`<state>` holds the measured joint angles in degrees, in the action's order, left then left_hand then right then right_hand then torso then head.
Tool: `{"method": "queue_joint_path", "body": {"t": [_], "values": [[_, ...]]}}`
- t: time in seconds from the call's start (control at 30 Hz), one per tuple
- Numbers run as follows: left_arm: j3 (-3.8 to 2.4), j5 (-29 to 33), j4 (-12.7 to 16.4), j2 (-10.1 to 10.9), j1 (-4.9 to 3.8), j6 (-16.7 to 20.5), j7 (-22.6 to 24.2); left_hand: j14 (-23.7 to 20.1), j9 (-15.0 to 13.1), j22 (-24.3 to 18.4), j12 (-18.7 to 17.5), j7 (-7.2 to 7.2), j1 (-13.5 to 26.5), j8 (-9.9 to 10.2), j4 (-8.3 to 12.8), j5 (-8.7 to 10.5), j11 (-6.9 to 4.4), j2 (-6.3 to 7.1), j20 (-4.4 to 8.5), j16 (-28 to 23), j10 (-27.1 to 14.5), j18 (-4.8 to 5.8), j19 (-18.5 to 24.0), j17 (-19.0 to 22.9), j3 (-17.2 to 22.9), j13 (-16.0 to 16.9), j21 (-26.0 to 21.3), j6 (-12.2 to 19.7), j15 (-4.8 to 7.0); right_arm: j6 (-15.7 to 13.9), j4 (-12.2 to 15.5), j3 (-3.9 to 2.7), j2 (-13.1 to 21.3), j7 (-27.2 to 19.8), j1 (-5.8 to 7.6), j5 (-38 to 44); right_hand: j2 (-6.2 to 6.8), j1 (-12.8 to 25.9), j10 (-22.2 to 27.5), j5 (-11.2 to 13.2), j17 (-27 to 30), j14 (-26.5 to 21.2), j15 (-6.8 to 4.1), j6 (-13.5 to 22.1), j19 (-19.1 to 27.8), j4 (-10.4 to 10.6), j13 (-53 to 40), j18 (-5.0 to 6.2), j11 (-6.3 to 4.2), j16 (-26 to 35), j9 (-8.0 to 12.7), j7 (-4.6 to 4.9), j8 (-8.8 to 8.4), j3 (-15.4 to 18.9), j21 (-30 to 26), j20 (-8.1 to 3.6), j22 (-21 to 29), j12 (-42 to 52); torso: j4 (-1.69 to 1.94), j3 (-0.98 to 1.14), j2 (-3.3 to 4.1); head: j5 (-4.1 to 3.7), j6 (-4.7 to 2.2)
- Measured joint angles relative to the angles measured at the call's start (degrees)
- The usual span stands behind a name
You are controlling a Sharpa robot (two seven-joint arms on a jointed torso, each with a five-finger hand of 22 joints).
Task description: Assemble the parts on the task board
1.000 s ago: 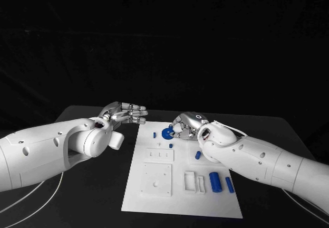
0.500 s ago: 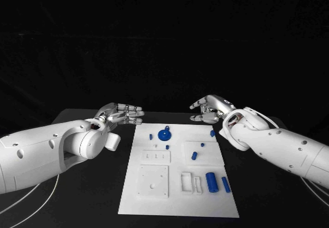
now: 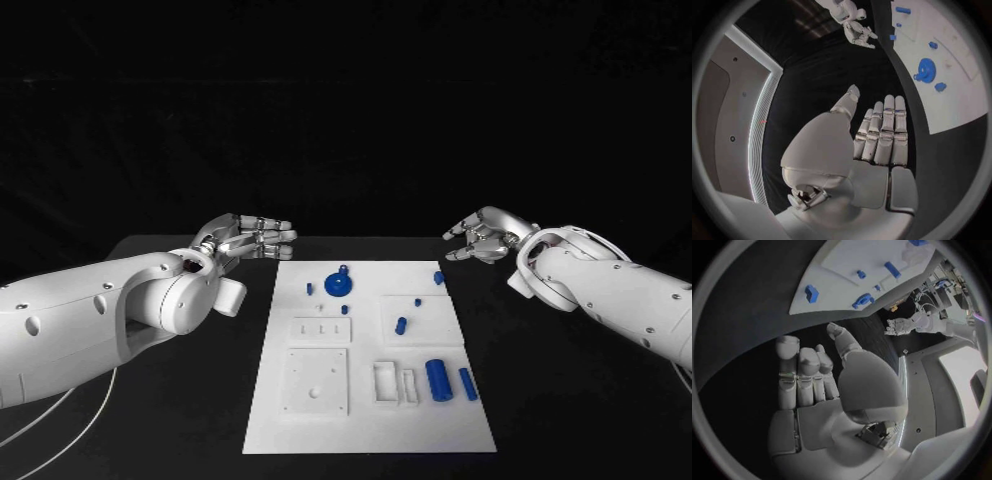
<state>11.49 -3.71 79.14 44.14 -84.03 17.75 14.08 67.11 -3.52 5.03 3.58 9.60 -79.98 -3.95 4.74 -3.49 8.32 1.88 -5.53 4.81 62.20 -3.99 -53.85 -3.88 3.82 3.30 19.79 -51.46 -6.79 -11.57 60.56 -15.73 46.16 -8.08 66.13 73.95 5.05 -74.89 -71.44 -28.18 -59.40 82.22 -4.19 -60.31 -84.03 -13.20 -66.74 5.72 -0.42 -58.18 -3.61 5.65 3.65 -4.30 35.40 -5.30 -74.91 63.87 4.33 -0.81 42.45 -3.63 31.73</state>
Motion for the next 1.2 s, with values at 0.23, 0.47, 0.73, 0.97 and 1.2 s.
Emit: {"method": "queue_joint_path", "body": {"t": [0.23,0.47,0.73,0.97,1.2], "values": [[0.0,-0.5,-0.2,0.1,0.01,-0.5,0.5,-1.2,0.0,-0.5,0.0,0.0,0.0,0.0,-0.1,0.0,0.4,0.0,-0.41,-0.9,-1.4,-0.01,0.0,0.0,-0.1,0.0,-0.6,0.0,-0.62,3.0,-4.0,-0.06,-0.5,-1.0,-0.22,-3.2,-0.54,-0.5,1.6,0.0,1.5,-1.0,-0.22,1.3,0.0,-1.0,1.0,0.01,-0.5,2.0,0.0,-0.29,0.0,1.0,-3.7,0.0,0.0,-1.9,-0.34,0.59,0.11,-0.11,-0.14],[0.01,-0.8,-0.4,0.2,0.02,-1.0,0.7,-2.0,0.0,-0.6,0.0,0.0,0.0,0.0,-0.1,0.0,0.6,0.0,-0.82,-0.9,-1.6,0.0,0.0,0.0,-0.1,0.0,-1.1,0.0,-0.79,4.9,-7.5,-0.03,-2.3,-1.6,-1.17,-4.5,-0.83,-0.8,2.2,0.1,2.1,-1.3,-0.52,3.1,0.0,-1.6,1.5,0.06,-0.72,2.3,0.0,-0.6,0.0,1.1,-5.2,0.0,0.0,-2.4,-0.65,1.22,0.24,-0.16,-0.06],[0.01,-0.9,-0.6,0.1,0.04,-1.6,0.8,-2.6,0.0,-0.6,0.0,0.0,-0.2,0.0,0.2,0.0,0.4,-0.24,-1.03,-0.9,-1.8,0.0,0.2,0.0,-0.1,0.0,-1.3,0.0,-1.0,6.7,-10.6,-0.02,-4.6,-2.0,-2.02,-5.2,-1.05,-1.1,2.6,0.7,2.2,-1.6,-0.64,4.6,0.0,-1.7,1.5,-0.52,-0.9,2.5,0.0,-0.7,0.0,1.2,-6.0,-0.45,0.0,-2.5,-0.6,1.42,0.29,-0.26,0.16],[0.01,-1.0,-0.8,0.1,0.08,-2.0,0.8,-2.6,0.0,-0.6,0.0,0.0,-0.2,0.0,0.2,0.0,0.39,-0.24,-1.02,-0.9,-1.8,0.0,0.2,0.0,-0.1,0.0,-1.3,0.0,-1.0,7.9,-11.3,0.0,-5.5,-2.3,-2.97,-5.5,-1.16,-1.0,2.6,0.7,2.2,-1.6,-0.64,4.6,0.0,-1.5,1.5,-0.5,-0.9,2.5,0.0,-0.7,0.0,1.3,-6.3,-0.44,0.0,-2.7,-0.5,1.47,0.32,-0.23,0.34],[0.01,-1.1,-0.9,0.1,0.09,-2.2,0.8,-2.6,0.1,-0.6,0.0,0.31,-0.2,0.0,0.5,0.0,0.39,-0.24,-1.23,-0.9,-1.8,0.0,0.0,0.0,-0.1,0.0,-1.3,0.3,-1.0,8.7,-11.4,0.0,-5.8,-2.5,-3.17,-5.8,-1.59,-0.5,2.6,1.6,2.1,-1.6,-0.63,4.8,0.0,0.1,1.5,-0.48,-0.9,2.5,0.0,-0.91,0.0,4.4,-6.4,-0.43,0.0,-2.7,-0.47,1.37,0.28,-0.19,0.59]]}}
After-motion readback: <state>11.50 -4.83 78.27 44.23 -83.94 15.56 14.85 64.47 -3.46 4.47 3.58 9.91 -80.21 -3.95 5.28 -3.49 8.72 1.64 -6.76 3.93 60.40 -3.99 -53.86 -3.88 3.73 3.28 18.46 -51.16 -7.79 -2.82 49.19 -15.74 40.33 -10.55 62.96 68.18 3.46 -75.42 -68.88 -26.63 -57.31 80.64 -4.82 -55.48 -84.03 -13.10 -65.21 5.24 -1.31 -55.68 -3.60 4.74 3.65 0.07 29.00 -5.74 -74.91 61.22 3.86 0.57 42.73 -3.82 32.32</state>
